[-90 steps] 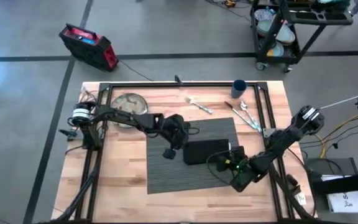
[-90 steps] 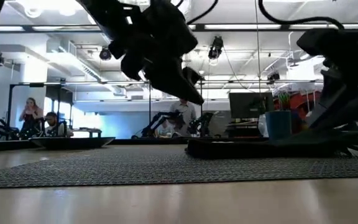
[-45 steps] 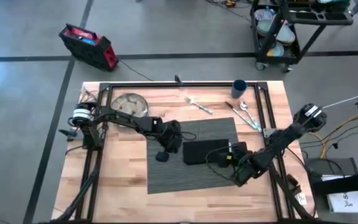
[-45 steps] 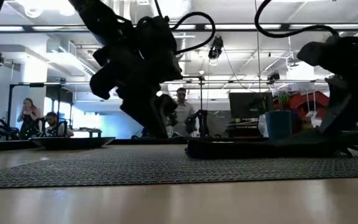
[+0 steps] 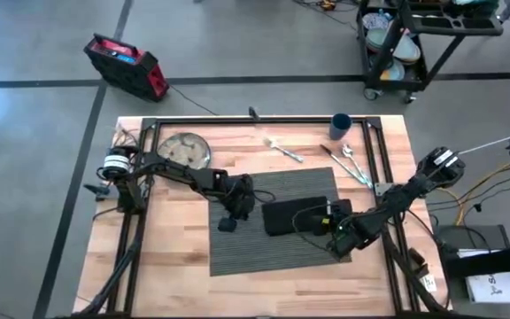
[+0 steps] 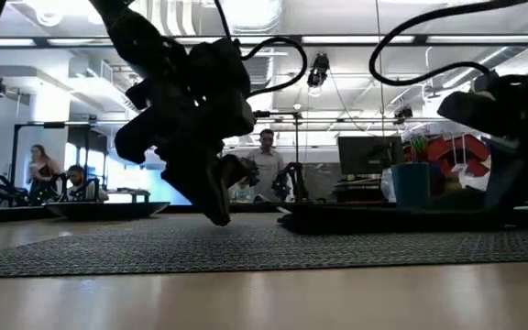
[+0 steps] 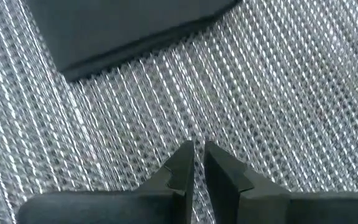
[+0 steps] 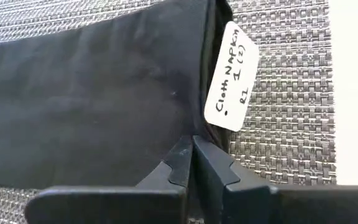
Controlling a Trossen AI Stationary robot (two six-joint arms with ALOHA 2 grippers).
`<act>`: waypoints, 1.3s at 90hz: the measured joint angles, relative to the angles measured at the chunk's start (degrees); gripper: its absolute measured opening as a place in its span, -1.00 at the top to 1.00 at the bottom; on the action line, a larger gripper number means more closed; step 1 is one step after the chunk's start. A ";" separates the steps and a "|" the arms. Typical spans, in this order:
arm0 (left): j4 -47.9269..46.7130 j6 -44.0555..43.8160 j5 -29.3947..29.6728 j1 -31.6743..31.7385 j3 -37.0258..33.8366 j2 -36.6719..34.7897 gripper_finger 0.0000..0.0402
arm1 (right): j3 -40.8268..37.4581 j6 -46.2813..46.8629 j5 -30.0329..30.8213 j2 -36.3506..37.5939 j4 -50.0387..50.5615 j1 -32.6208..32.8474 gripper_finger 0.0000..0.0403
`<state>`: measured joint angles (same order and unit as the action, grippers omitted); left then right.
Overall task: Set table place
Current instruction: Move the black napkin to the middle left of the table
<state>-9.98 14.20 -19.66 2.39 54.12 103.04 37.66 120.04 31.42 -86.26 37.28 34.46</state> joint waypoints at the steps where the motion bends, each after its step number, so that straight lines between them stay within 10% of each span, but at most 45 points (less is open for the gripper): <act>1: 0.30 -0.04 -0.03 0.00 -0.20 0.00 0.89 | -0.04 -0.05 -0.01 0.01 0.00 -0.11 1.00; 63: 4.90 -2.75 -2.13 -0.22 -3.16 -0.11 0.89 | -0.37 -14.78 -0.74 1.53 -1.20 -11.90 1.00; 94: 5.25 -2.74 -2.04 -0.22 -3.25 -0.07 0.89 | -0.76 -34.59 -0.95 1.88 -19.23 -21.30 1.00; 117: 4.29 -2.16 -1.27 -0.09 0.80 -1.83 0.89 | 0.18 -39.34 6.62 12.63 -18.12 -18.75 1.00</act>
<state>-5.69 12.03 -20.93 2.31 54.93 101.21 37.85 80.70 38.03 -73.63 19.16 15.72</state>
